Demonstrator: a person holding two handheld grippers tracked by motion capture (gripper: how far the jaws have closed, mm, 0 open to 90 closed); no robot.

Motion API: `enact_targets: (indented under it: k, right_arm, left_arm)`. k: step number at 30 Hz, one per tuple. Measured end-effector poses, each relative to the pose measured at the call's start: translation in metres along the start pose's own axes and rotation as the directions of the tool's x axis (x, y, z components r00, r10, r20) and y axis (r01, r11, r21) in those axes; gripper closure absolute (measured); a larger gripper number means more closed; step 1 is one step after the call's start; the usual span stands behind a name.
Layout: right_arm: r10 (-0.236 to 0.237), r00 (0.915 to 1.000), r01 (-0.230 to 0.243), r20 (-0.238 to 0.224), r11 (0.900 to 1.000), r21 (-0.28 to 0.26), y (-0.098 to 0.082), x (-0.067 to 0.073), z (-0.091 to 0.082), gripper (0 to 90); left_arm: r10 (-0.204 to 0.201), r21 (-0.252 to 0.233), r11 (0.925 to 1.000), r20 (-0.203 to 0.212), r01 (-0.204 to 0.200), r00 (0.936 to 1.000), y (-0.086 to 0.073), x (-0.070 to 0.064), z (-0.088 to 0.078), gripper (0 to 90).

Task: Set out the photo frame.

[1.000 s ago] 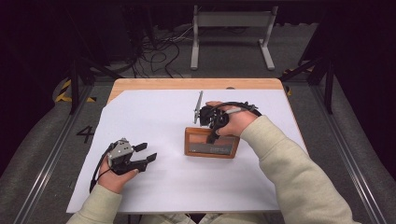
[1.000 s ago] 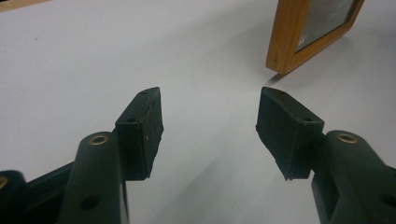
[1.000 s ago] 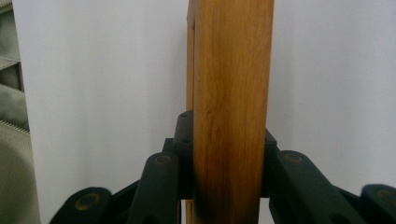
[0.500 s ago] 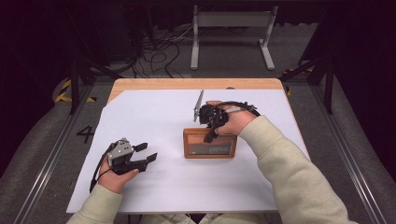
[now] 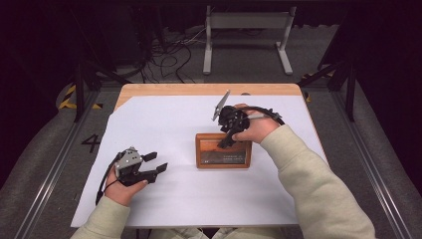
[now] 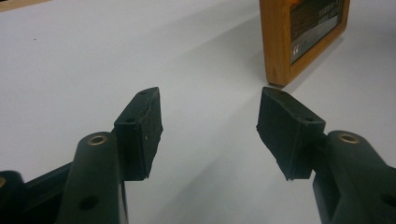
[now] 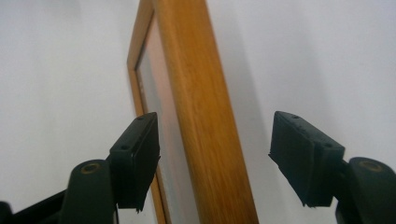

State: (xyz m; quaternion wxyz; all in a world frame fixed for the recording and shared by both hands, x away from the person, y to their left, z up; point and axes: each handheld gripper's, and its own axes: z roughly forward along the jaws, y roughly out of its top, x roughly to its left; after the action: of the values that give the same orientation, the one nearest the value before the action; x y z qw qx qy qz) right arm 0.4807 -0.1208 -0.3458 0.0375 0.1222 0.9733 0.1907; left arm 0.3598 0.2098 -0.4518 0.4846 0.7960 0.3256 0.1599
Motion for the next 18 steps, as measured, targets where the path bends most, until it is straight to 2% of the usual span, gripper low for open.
enact_targets:
  k: [4,7,11,12,13,14,16,18]
  right_arm:
    - [0.035,0.9969,-0.028,0.071,0.996,-0.089,-0.010,0.005,-0.013,29.2]
    - [0.076,0.9911,-0.058,0.110,0.986,-0.156,-0.020,0.009,-0.025,26.9]
    - [0.116,0.9839,-0.080,0.136,0.966,-0.246,-0.038,0.016,-0.040,25.2]
    - [0.149,0.9794,-0.108,0.137,0.958,-0.264,-0.043,0.019,-0.043,23.1]
    - [0.225,0.9658,-0.185,0.128,0.946,-0.265,-0.050,0.021,-0.047,22.1]
    - [0.235,0.9626,-0.192,0.134,0.943,-0.273,-0.054,0.022,-0.049,21.8]
    - [0.230,0.9575,-0.166,0.175,0.934,-0.315,-0.064,0.028,-0.053,19.2]
    - [0.244,0.9525,-0.169,0.182,0.920,-0.353,-0.074,0.033,-0.057,16.8]
  left_arm:
    - [-0.020,-0.014,0.9997,0.010,0.020,0.9998,0.002,0.000,0.001,37.5]
    - [-0.026,-0.010,0.9996,0.022,0.026,0.9994,0.003,-0.001,0.003,34.4]
    - [-0.021,-0.019,0.9996,0.018,0.022,0.9996,0.004,-0.001,0.003,32.7]
    - [-0.024,-0.018,0.9995,0.020,0.024,0.9995,0.004,-0.001,0.003,32.6]
    - [-0.025,-0.017,0.9995,0.019,0.025,0.9995,0.004,-0.001,0.003,32.5]
    - [-0.024,-0.018,0.9995,0.019,0.025,0.9995,0.004,-0.002,0.003,32.4]
    - [-0.018,-0.018,0.9997,0.018,0.018,0.9997,0.005,-0.002,0.003,32.0]
    - [-0.014,-0.020,0.9997,0.017,0.014,0.9998,0.006,-0.002,0.002,31.2]
